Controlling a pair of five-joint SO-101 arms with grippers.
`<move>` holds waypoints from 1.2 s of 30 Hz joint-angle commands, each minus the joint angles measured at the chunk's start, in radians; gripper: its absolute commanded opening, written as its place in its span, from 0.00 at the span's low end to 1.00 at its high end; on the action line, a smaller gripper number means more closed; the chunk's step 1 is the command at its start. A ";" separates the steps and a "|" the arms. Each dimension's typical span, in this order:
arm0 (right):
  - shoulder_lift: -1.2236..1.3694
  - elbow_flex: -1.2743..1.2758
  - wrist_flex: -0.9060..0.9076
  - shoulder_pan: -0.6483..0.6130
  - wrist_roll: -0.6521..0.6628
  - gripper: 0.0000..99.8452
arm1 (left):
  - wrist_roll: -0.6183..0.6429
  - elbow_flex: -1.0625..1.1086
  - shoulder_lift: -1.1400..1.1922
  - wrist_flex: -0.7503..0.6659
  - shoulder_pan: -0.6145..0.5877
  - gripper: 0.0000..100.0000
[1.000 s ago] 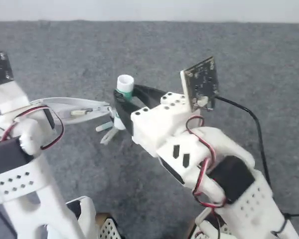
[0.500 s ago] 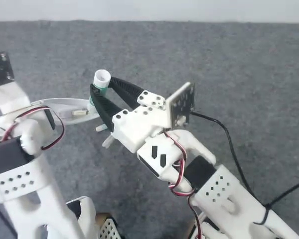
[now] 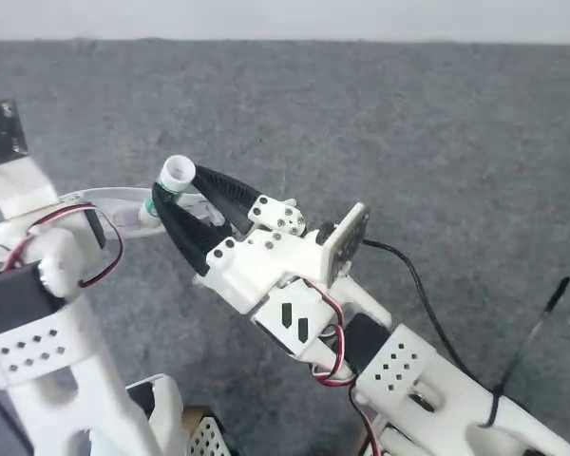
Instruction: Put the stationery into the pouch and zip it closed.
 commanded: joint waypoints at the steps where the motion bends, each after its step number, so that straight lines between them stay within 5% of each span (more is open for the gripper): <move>1: 0.076 -0.018 -0.088 -0.008 0.011 0.01 | -0.009 -0.015 -0.035 -0.002 0.003 0.01; 11: 0.338 -0.012 -0.317 -0.025 0.091 0.01 | -0.009 -0.015 -0.035 -0.002 0.003 0.01; 16: 0.400 -0.011 -0.317 -0.062 0.158 0.02 | -0.009 -0.013 -0.035 -0.002 0.002 0.01; 22: 0.412 0.006 -0.314 -0.065 0.167 0.16 | -0.011 -0.013 -0.035 -0.002 0.002 0.01; 36: 0.262 0.077 -0.282 -0.064 0.169 0.16 | -0.011 -0.013 -0.032 -0.002 0.002 0.01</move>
